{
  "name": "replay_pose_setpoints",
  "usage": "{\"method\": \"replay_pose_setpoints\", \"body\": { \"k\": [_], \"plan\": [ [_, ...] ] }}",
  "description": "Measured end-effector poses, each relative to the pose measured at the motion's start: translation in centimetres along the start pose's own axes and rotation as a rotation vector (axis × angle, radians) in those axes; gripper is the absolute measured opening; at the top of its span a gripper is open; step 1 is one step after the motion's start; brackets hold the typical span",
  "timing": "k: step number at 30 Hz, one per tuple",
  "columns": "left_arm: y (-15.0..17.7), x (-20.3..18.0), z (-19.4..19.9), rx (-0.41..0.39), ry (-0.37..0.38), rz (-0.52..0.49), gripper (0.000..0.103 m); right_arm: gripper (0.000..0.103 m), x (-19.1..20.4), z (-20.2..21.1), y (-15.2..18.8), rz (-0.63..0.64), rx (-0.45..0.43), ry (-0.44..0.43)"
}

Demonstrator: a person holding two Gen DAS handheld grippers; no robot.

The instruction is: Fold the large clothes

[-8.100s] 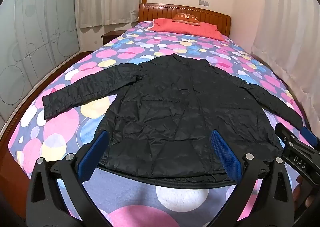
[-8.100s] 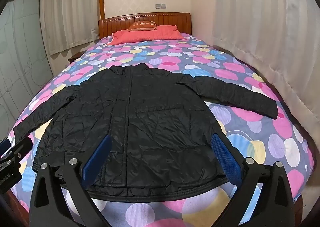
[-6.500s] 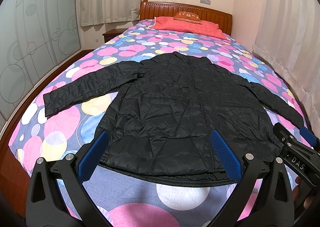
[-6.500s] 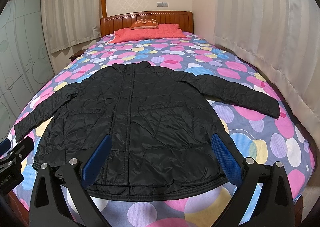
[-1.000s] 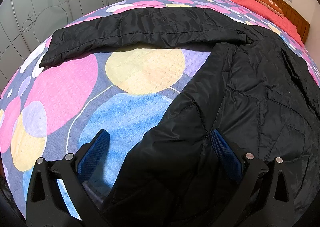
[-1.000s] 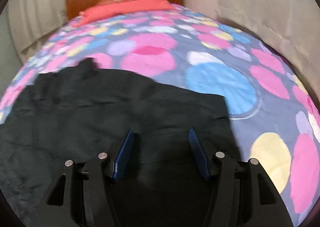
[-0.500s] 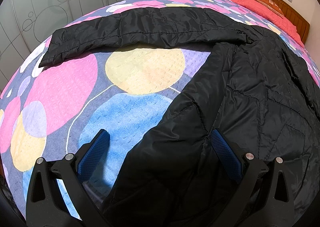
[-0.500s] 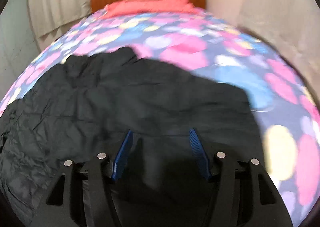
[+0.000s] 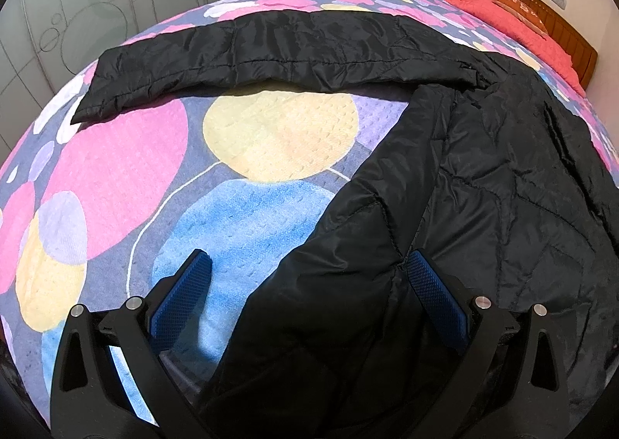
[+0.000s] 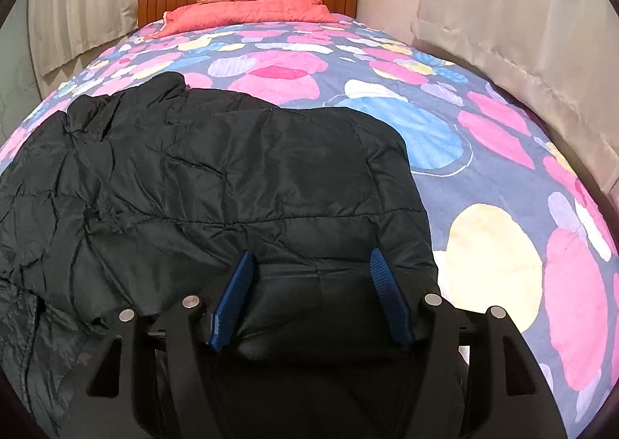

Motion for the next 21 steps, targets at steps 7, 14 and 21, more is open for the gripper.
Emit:
{"method": "replay_pose_setpoints", "body": {
  "k": [7, 14, 21],
  "plan": [
    [-2.3, 4.8, 1.5, -0.072, 0.11, 0.171, 0.101, 0.065, 0.1, 0.2, 0.1, 0.004, -0.009, -0.001],
    [-6.8, 13.0, -2.6, -0.163, 0.051, 0.334, 0.101, 0.066, 0.3, 0.3, 0.1, 0.014, -0.016, 0.005],
    [-10.8, 16.8, -6.9, -0.191, 0.044, 0.423, 0.101, 0.067, 0.3, 0.3, 0.1, 0.023, -0.02, 0.012]
  ]
}}
Point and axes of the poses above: each gripper's, at about its wrist camera, not at the fingertips, and z roughly against the way its jaws point, x to its left, y to its underside, the point moved 7 cm from there along -z, roughly the way its jaws point, and after that the axes turned 12 degrees about -x, right-handed, at the moved point
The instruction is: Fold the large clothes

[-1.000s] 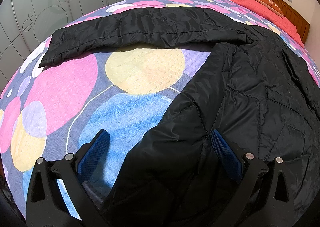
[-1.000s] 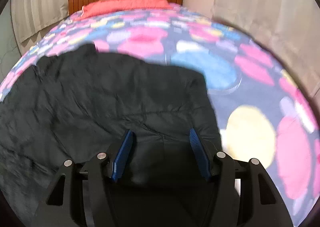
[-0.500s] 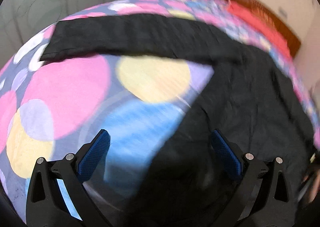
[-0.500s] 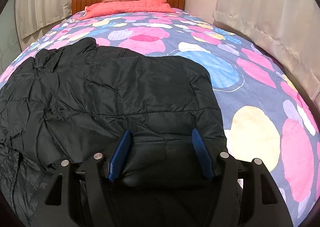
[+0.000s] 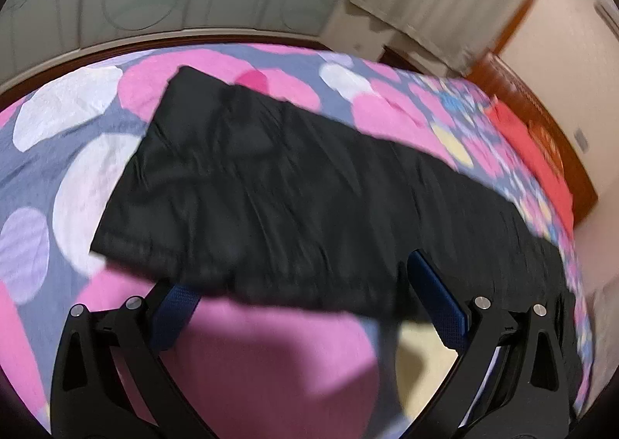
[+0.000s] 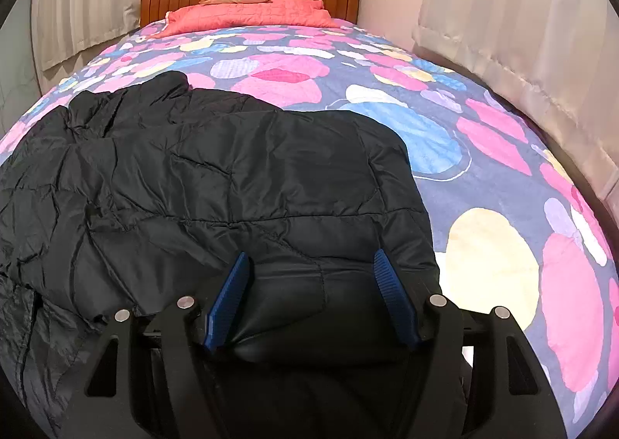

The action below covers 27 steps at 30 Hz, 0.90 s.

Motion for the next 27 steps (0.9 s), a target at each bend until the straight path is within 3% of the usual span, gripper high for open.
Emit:
{"method": "replay_pose_setpoints", "body": {
  "k": [4, 6, 8, 9, 11, 14, 19, 23, 27],
  "plan": [
    [-1.6, 1.3, 0.0, -0.061, 0.02, 0.161, 0.101, 0.067, -0.1, 0.0, 0.0, 0.002, -0.002, 0.001],
    [-1.9, 1.8, 0.1, -0.076, -0.022, 0.176, 0.089, 0.067, 0.0, 0.0, 0.0, 0.001, -0.001, 0.0],
    [-2.4, 2.4, 0.3, -0.096, -0.091, 0.166, 0.063, 0.067, 0.0, 0.0, 0.0, 0.002, -0.002, 0.001],
    [-2.6, 2.6, 0.3, -0.103, -0.108, 0.157, 0.057, 0.067, 0.0, 0.0, 0.0, 0.002, -0.002, 0.0],
    [-3.1, 2.3, 0.2, -0.114, -0.086, 0.14, 0.027, 0.067, -0.1, 0.0, 0.0, 0.002, -0.002, 0.0],
    [-3.9, 1.6, 0.5, -0.119, -0.09, 0.113, 0.016, 0.067, -0.1, 0.0, 0.0, 0.003, -0.003, 0.0],
    [-4.7, -2.6, 3.2, -0.203, -0.058, -0.028, 0.012, 0.067, -0.1, -0.1, 0.1, 0.003, -0.004, 0.0],
    [-4.3, -10.3, 6.5, -0.278, 0.057, -0.191, 0.011, 0.067, -0.1, -0.1, 0.1, 0.0, -0.005, -0.003],
    [-1.6, -18.8, 8.3, -0.265, 0.196, -0.324, 0.01, 0.067, 0.0, -0.1, 0.1, 0.002, -0.006, 0.0]
  ]
}}
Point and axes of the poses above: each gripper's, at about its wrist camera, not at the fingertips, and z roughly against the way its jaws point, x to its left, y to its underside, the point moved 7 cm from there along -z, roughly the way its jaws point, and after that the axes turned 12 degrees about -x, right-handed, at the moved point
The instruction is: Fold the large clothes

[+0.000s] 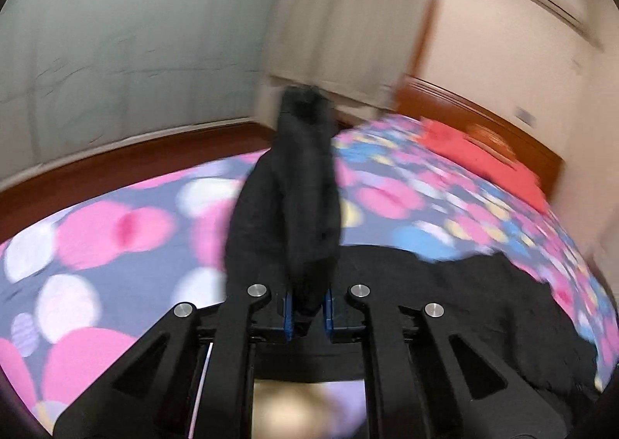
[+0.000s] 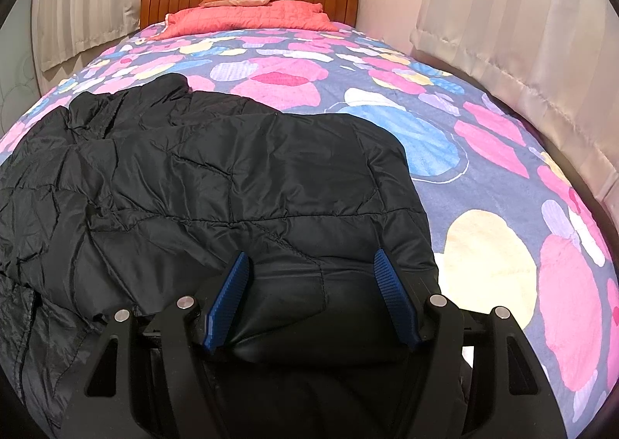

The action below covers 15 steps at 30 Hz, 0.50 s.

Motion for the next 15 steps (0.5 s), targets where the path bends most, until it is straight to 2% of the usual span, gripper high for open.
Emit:
{"method": "replay_pose_setpoints", "body": {
  "k": [3, 8, 12, 15],
  "plan": [
    [1.2, -7.5, 0.7, 0.002, 0.103, -0.118, 0.01, 0.067, 0.0, 0.0, 0.0, -0.003, -0.001, -0.002],
    [4.9, -17.6, 1.3, 0.05, 0.25, -0.236, 0.01, 0.067, -0.2, -0.3, -0.5, -0.009, -0.002, -0.008],
    [8.8, -23.9, 1.2, 0.107, 0.34, -0.31, 0.01, 0.067, -0.3, -0.2, -0.5, -0.011, -0.003, -0.009],
    [11.5, -26.9, 2.0, 0.138, 0.383, -0.351, 0.01, 0.067, -0.3, -0.2, -0.5, -0.016, -0.006, -0.01]
  ]
}}
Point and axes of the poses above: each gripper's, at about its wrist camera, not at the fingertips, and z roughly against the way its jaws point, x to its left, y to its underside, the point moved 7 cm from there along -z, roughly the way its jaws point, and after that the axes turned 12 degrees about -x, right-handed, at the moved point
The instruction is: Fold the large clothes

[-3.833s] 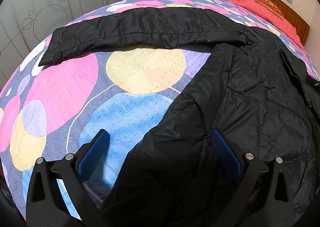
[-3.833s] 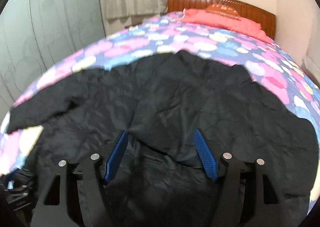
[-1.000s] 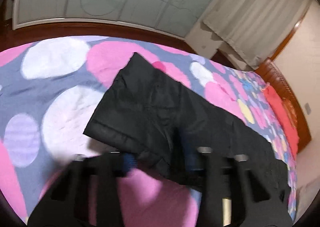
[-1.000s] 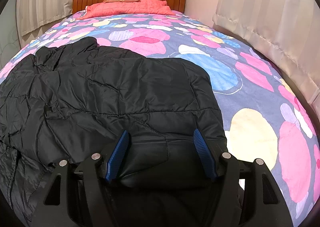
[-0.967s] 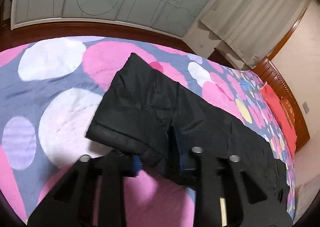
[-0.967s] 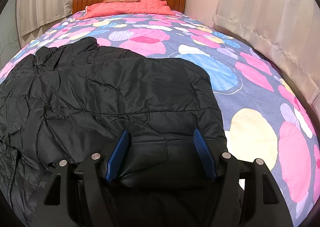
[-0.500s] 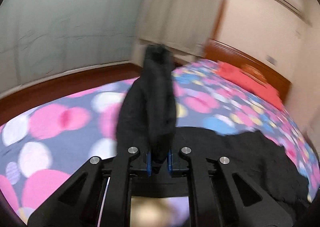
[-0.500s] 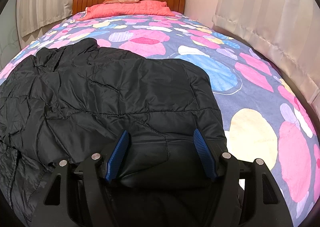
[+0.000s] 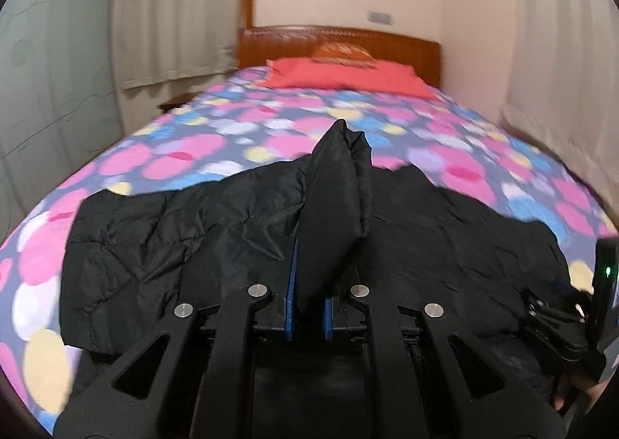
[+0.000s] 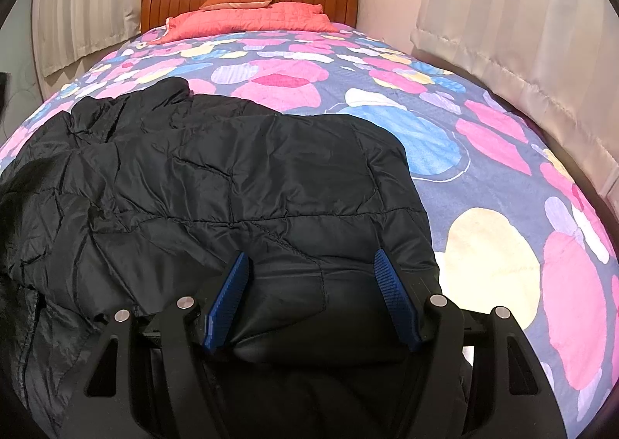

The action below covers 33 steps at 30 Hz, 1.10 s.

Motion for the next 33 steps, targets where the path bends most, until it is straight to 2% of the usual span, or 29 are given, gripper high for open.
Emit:
{"method": "replay_pose_setpoints", "body": {
  "k": [5, 7, 9, 10, 11, 17, 19, 21, 24, 29, 32, 33],
  "plan": [
    [2.5, -3.8, -2.5, 0.08, 0.032, -0.043, 0.01, 0.067, 0.0, -0.2, 0.0, -0.002, -0.004, 0.0],
    [3.3, -5.1, -3.6, 0.104, 0.022, -0.103, 0.014, 0.067, 0.0, -0.3, 0.0, -0.002, -0.003, 0.0],
    [3.6, -5.6, -3.3, 0.107, 0.027, -0.136, 0.038, 0.067, 0.0, -0.1, 0.1, -0.002, -0.003, 0.001],
    [3.5, -5.8, -3.1, 0.1, 0.041, -0.141, 0.054, 0.067, 0.0, -0.1, 0.1, -0.002, -0.003, 0.001],
    [3.2, -5.8, -2.7, 0.086, 0.041, -0.142, 0.059, 0.068, 0.0, -0.2, 0.1, -0.002, -0.003, 0.001],
    [1.4, -4.5, -0.2, 0.064, 0.072, -0.108, 0.06, 0.068, 0.0, -0.2, -0.4, 0.003, 0.01, 0.005],
    [0.8, -3.1, 1.0, 0.054, 0.063, -0.092, 0.06, 0.068, 0.1, 0.6, -0.9, -0.004, 0.001, 0.019],
    [0.2, -1.0, 2.1, 0.034, 0.045, -0.072, 0.062, 0.068, 0.8, 2.1, -1.9, -0.04, -0.028, -0.002],
    [-0.4, 2.8, 2.7, 0.021, -0.017, -0.053, 0.064, 0.068, 3.9, 3.4, -3.0, -0.081, -0.028, -0.102],
    [0.1, 9.5, 2.5, 0.042, -0.135, -0.003, 0.065, 0.068, 11.1, 2.7, -3.9, -0.132, 0.05, -0.301],
    [0.7, 12.6, 2.5, 0.051, -0.184, 0.029, 0.066, 0.069, 14.4, 1.4, -3.7, -0.154, 0.098, -0.346],
    [0.8, 13.2, 2.5, 0.055, -0.193, 0.035, 0.066, 0.063, 15.4, 0.8, -3.5, -0.147, 0.116, -0.361]
  ]
}}
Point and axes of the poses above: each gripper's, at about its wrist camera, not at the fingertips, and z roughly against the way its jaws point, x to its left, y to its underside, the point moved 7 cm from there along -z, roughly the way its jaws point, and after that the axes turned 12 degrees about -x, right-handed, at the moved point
